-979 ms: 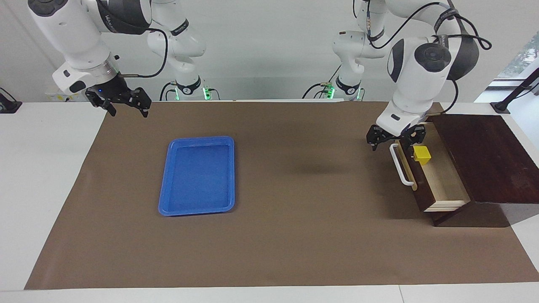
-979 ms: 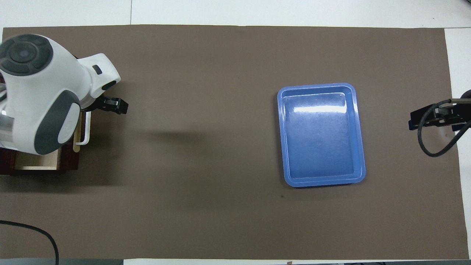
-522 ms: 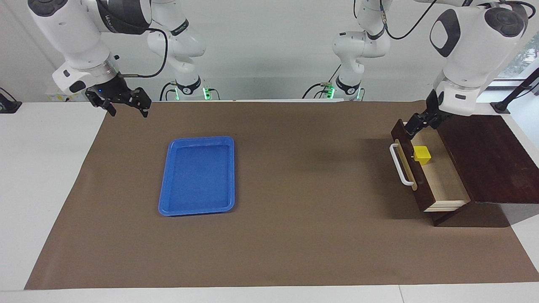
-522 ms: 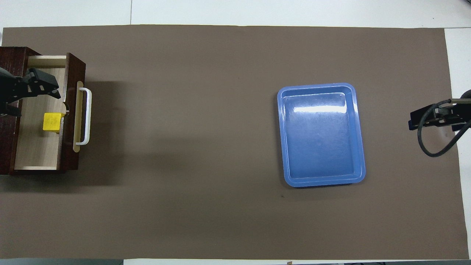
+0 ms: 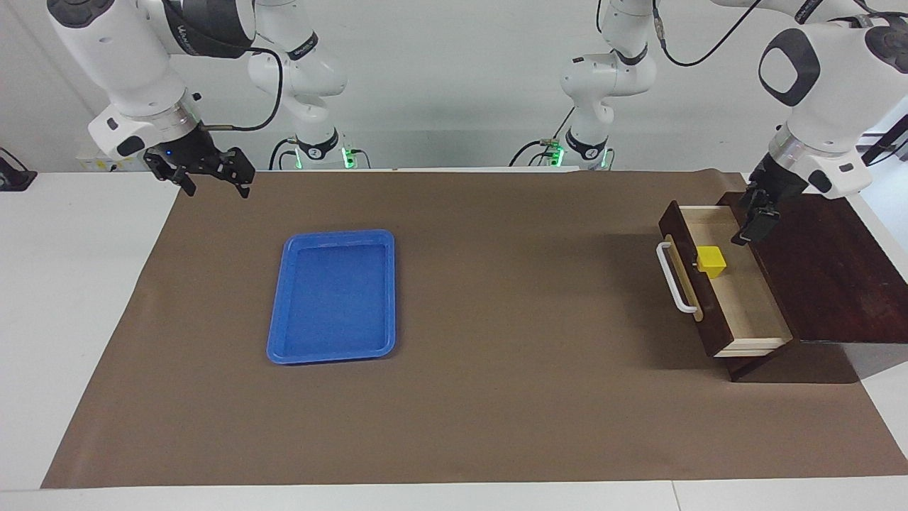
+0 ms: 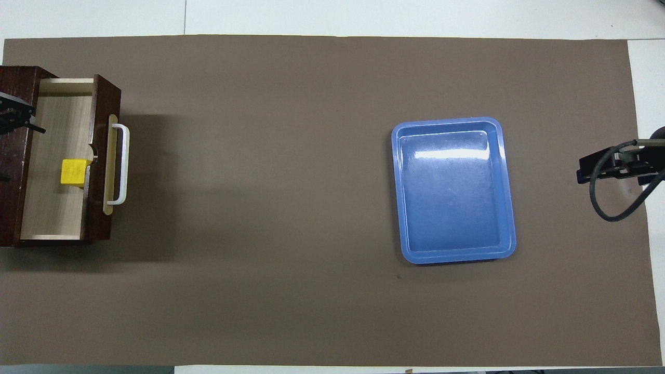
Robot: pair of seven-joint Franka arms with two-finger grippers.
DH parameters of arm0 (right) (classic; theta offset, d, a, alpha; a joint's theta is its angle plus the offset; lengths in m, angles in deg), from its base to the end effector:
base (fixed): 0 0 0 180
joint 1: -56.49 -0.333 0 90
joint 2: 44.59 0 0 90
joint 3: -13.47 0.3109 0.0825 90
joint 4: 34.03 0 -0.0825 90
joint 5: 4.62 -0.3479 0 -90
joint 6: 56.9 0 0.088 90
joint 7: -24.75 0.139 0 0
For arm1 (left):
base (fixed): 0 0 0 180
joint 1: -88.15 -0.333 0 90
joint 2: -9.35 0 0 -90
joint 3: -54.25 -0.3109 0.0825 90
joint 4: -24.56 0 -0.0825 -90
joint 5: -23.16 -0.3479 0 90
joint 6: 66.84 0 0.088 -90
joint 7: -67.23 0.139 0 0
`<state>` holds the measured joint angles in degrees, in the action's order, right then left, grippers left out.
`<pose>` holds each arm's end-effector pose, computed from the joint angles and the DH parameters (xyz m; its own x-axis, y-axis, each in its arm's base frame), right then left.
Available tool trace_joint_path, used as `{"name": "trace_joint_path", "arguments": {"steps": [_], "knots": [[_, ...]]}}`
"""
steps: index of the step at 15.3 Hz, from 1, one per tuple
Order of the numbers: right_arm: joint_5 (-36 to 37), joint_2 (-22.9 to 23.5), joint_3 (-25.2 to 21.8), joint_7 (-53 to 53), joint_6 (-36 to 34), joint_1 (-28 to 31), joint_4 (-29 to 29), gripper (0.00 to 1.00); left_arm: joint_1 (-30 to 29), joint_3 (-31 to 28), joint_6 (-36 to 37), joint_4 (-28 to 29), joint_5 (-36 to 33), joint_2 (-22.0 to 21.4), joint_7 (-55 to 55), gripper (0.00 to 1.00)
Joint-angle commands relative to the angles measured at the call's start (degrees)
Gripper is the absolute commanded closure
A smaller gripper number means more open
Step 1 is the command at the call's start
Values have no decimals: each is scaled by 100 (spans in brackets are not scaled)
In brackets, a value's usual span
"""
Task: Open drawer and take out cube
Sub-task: 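Release the handle and lower the left gripper over the yellow cube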
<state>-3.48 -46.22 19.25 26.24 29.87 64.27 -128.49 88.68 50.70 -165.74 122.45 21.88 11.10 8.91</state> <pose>0.4977 -0.0196 0.5638 0.9925 -0.0621 -0.1051 -0.0598 -0.9979 0.0255 0.5341 0.0306 0.5243 0.4829 0.8756 0.0136 0.8756 -0.4825 -0.0235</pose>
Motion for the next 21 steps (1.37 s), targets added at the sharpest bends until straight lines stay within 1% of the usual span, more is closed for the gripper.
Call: {"name": "trace_joint_path", "arguments": {"steps": [1,4,6,9,12,15,21], "knots": [[-97,-57,45,9,7,57,-46,0,-35,3,-410,511,76,-158,-793,0],[-97,-57,45,9,7,40,-55,0,-87,3,-682,739,50,-87,-1094,0],[-97,-75,45,9,7,31,-55,0,-228,12,-841,906,41,-105,-1217,0],[-97,-75,45,9,-2,31,-64,0,-281,12,-1060,1152,41,-131,-1462,0],[-105,-66,45,1,7,48,-20,0,-290,12,-1079,1319,41,-149,-1762,0],[-105,-75,45,9,24,31,-28,0,-334,12,-1201,1416,41,-166,-2324,0],[-105,-84,45,27,42,22,-55,0,-308,12,-1377,1715,41,-210,-2395,0]]}}
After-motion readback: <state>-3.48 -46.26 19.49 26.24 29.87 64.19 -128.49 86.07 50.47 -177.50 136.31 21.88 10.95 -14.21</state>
